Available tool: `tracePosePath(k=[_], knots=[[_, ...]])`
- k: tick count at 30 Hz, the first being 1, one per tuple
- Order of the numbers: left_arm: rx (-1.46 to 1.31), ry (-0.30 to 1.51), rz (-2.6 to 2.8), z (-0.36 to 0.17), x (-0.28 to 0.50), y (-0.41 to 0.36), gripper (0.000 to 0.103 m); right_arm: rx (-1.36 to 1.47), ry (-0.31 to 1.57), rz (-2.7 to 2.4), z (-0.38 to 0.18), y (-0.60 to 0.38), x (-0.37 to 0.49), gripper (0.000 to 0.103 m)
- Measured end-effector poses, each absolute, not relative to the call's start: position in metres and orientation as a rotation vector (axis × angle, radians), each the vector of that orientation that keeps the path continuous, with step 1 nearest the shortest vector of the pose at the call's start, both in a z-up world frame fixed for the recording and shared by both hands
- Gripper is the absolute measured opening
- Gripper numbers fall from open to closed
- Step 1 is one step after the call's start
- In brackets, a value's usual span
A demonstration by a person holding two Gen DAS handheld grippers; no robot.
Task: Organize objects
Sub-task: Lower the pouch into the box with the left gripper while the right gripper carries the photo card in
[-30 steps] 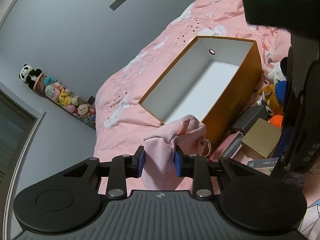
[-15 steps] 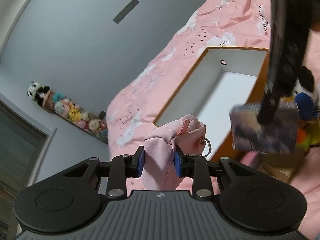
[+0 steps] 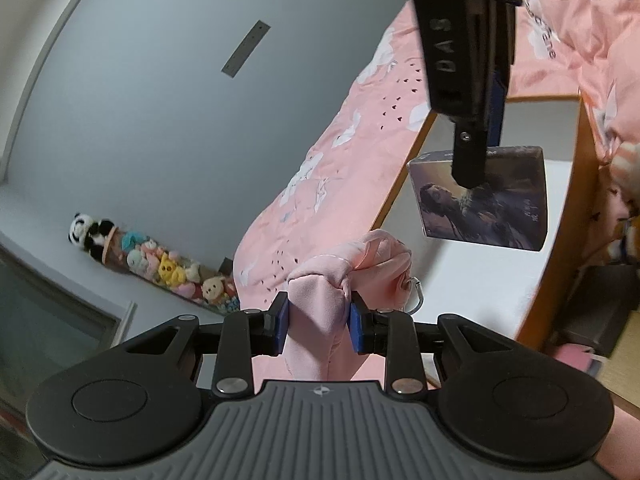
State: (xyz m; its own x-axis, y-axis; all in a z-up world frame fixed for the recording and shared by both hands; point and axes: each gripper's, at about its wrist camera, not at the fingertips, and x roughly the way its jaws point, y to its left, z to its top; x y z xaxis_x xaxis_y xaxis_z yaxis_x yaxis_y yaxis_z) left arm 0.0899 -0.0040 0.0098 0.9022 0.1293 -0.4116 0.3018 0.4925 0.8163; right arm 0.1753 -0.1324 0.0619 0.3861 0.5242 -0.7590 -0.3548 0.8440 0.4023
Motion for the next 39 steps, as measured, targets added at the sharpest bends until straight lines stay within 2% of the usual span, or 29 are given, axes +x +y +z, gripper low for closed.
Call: tracePosePath(k=[14,23,30,33,37,39], knots=[[1.302,0.447,-0.152,-0.069,0.134,-0.013,0.034,0.227,1.142,0.505,-0.002,-0.121,0.232,0.024],[1.373,0.486,-0.219,-0.088,0.135,-0.014,0.035,0.233,1.193,0.503,-0.024,-0.122,0.241,0.024],[1.204,0.680,-0.323,-0.077,0.140,-0.013,0.041,0.237,1.223,0.505,-0.037,-0.121,0.244,0.024],[1.137,0.711,-0.326,-0.069,0.140,-0.008,0.043,0.243,1.234,0.503,-0.041,-0.120,0.247,0.024],[1.002,0.790,-0.362,-0.053,0.143,-0.002,0.052,0.255,1.245,0.497,-0.044,-0.123,0.248,0.024],[0.957,0.824,-0.378,-0.048,0.143,0.004,0.053,0.260,1.248,0.494,-0.046,-0.124,0.249,0.024]])
